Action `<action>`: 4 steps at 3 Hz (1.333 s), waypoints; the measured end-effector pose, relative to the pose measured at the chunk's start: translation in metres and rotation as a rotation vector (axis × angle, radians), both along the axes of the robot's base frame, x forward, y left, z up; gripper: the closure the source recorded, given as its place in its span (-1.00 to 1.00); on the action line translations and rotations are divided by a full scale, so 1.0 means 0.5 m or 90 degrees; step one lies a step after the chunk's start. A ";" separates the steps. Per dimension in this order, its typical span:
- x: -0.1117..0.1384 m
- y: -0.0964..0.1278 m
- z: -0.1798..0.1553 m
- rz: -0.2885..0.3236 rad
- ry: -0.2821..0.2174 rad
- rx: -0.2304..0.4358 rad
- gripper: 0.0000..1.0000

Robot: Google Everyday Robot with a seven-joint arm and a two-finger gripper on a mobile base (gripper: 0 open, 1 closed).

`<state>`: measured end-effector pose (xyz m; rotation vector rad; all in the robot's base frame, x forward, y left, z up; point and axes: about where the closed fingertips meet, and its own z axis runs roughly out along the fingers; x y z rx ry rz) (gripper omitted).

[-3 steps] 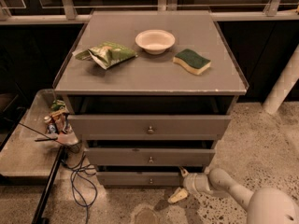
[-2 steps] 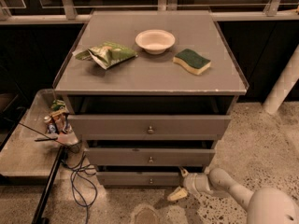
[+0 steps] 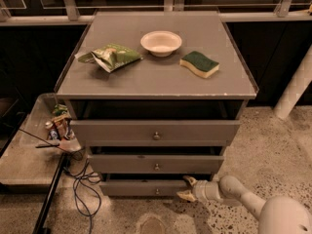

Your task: Open bottom drawer

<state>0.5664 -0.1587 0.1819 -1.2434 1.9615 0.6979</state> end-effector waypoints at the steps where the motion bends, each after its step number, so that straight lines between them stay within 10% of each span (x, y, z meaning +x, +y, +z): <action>1: 0.000 0.000 0.001 0.000 0.000 0.000 0.68; 2: 0.001 0.000 0.014 0.000 0.000 0.000 1.00; 4: -0.030 -0.020 0.008 -0.004 0.005 0.013 1.00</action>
Offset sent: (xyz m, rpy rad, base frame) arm 0.0000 0.0000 0.0000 0.0000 0.0000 0.0000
